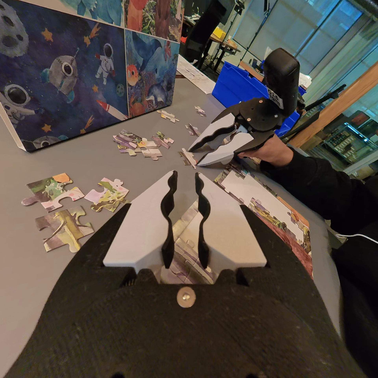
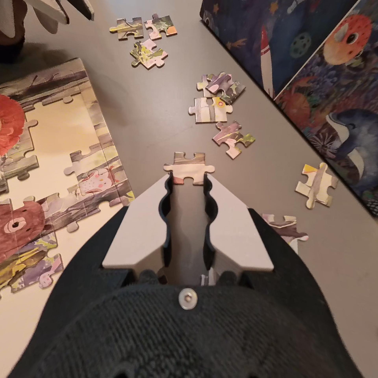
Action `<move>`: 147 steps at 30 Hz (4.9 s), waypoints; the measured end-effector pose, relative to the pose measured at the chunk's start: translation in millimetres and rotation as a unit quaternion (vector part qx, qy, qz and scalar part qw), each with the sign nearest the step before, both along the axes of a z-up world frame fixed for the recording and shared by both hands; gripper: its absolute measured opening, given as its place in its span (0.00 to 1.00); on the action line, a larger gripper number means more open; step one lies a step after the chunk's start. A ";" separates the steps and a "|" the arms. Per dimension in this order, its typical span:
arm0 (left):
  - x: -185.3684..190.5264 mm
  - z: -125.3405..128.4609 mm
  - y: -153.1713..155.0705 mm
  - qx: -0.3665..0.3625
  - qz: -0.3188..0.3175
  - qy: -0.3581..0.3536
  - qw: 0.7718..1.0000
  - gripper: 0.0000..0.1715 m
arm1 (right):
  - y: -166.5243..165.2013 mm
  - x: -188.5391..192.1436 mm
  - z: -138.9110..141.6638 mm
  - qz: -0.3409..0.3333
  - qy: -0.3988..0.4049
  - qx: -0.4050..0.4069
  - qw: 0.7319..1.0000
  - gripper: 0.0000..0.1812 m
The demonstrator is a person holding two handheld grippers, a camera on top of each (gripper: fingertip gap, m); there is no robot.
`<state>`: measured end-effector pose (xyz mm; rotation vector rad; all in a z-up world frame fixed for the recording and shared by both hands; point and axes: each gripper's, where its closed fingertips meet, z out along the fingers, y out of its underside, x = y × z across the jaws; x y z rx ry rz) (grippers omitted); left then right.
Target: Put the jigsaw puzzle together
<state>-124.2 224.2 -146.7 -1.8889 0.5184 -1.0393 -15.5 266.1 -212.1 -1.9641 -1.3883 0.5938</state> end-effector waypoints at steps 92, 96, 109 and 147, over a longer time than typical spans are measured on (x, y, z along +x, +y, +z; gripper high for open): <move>15.3 -10.6 -8.9 -0.009 -0.032 0.034 0.999 0.10 | -146.4 -48.6 3.8 0.237 -0.002 0.020 0.971 0.30; 15.6 -10.7 -9.0 -0.008 -0.033 0.035 0.999 0.10 | -148.4 -48.4 1.2 0.235 -0.004 0.001 0.972 0.28; 15.4 -10.7 -8.8 -0.008 -0.032 0.034 0.999 0.10 | -143.0 -41.6 -0.2 0.212 -0.021 -0.023 0.977 0.16; 15.3 -10.9 -9.2 -0.010 -0.034 0.034 0.999 0.10 | -156.8 -38.4 3.4 0.250 -0.022 -0.032 0.968 0.20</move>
